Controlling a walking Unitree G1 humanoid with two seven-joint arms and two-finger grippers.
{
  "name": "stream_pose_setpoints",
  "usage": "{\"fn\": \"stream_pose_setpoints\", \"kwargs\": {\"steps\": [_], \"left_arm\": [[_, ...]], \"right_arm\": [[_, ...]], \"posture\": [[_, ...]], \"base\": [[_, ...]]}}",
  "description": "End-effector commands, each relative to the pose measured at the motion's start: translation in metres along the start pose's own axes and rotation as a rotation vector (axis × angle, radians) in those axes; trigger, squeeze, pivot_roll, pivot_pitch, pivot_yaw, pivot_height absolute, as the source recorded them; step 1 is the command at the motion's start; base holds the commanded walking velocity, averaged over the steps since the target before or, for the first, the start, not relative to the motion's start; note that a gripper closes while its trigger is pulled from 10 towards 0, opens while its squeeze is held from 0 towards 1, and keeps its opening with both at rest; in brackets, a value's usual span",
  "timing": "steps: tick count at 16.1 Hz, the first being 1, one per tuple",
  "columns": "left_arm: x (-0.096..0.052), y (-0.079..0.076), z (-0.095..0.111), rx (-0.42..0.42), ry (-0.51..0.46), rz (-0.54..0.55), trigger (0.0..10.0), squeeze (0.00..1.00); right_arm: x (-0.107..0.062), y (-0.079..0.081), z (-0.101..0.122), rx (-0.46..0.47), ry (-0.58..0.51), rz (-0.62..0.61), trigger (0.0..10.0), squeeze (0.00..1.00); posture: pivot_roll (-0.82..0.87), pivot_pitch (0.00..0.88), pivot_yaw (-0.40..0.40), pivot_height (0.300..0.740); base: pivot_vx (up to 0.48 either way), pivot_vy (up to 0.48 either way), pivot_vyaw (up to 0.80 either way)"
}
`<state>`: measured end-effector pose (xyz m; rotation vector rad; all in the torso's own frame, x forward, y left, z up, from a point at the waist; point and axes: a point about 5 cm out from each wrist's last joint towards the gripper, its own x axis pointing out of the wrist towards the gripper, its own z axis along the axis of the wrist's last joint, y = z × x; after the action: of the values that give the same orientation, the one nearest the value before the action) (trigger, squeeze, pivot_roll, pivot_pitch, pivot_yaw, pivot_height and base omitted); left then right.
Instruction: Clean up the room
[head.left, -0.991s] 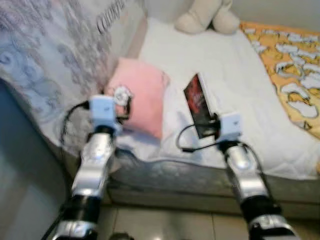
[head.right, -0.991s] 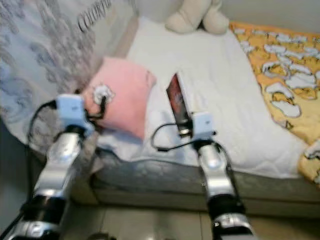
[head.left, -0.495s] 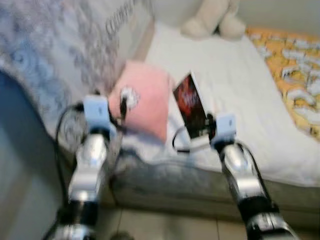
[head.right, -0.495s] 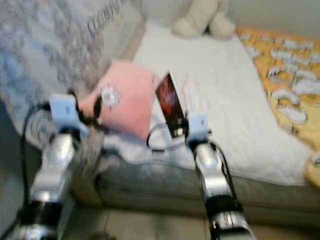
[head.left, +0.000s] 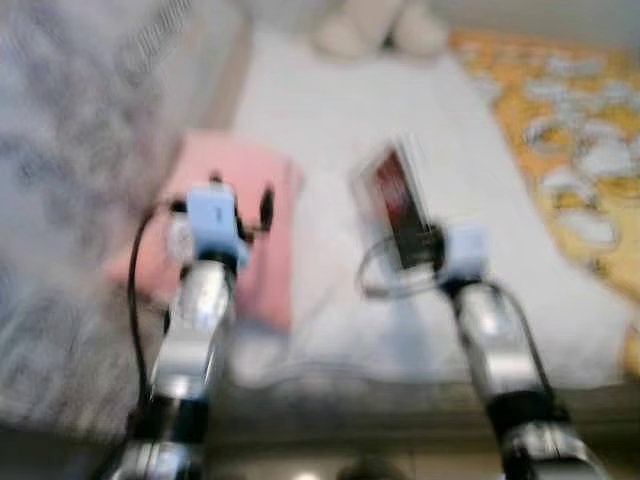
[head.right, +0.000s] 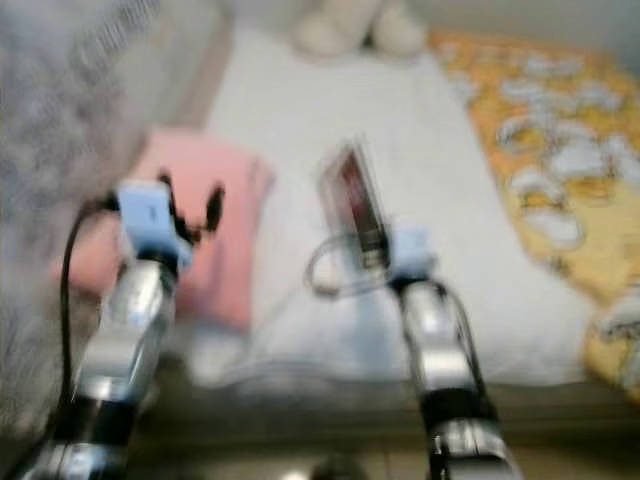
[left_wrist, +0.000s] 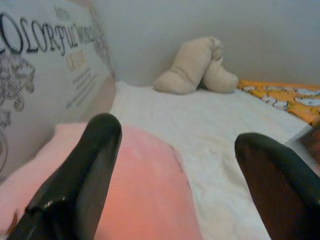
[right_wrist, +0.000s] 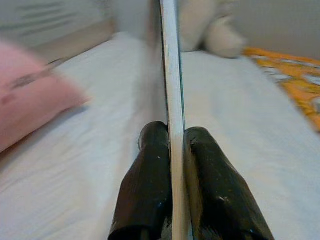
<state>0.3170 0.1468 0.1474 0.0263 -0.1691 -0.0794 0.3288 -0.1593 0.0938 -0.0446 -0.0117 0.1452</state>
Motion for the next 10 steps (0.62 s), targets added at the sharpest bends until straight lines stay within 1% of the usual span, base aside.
{"fn": "stream_pose_setpoints", "kwargs": {"steps": [1,2,3,4,5,6,7,8,9,10], "left_arm": [[-0.002,0.014,0.003,0.012,-0.001,0.032,10.0,0.00],[-0.005,0.018,0.005,0.018,0.003,0.028,10.0,0.00],[-0.006,0.019,0.006,0.027,0.009,0.023,10.0,0.00],[-0.007,0.023,0.008,0.056,0.019,0.005,10.0,0.00],[-0.008,0.025,0.009,0.063,0.019,0.001,10.0,0.00],[-0.008,0.027,0.011,0.066,0.020,0.002,10.0,0.00],[-0.010,0.028,0.015,0.069,0.016,0.002,10.0,0.00],[-0.011,0.028,0.018,0.070,0.014,0.001,10.0,0.00],[-0.014,0.029,0.028,0.066,-0.002,-0.001,10.0,0.00],[-0.022,0.033,0.047,0.071,-0.028,-0.023,10.0,0.00]], "right_arm": [[0.017,0.015,0.029,0.056,-0.101,0.045,0.0,0.00],[0.028,0.022,0.035,0.164,-0.096,0.063,0.0,0.00],[0.031,0.028,0.035,0.187,-0.079,0.087,0.0,0.00],[0.042,0.050,0.039,0.206,-0.049,0.171,0.0,0.00],[0.045,0.056,0.041,0.202,-0.045,0.193,0.0,0.00],[0.050,0.064,0.043,0.226,-0.032,0.212,0.0,0.00],[0.055,0.071,0.046,0.276,-0.020,0.219,0.0,0.00],[0.057,0.074,0.048,0.294,-0.020,0.222,0.0,0.00],[0.060,0.079,0.049,0.368,-0.004,0.223,0.0,0.00],[0.061,0.091,0.043,0.494,0.047,0.242,0.0,0.00]], "posture": [[0.06,0.000,-0.030,0.736],[0.07,0.012,-0.015,0.736],[0.08,0.030,-0.002,0.736],[0.10,0.047,0.013,0.736],[0.10,0.050,0.015,0.736],[0.13,0.070,0.031,0.736],[0.15,0.095,0.046,0.736],[0.16,0.102,0.048,0.736],[0.23,0.151,0.067,0.736],[0.28,0.197,0.094,0.736]], "base": [[0.000,0.000,0.00],[0.000,0.000,0.00],[0.000,0.000,0.00],[0.000,0.000,0.00],[0.000,0.000,0.00],[0.000,0.000,0.00],[0.000,0.000,0.00],[0.000,0.000,0.00],[0.000,0.000,0.00],[0.000,0.000,0.00]]}}
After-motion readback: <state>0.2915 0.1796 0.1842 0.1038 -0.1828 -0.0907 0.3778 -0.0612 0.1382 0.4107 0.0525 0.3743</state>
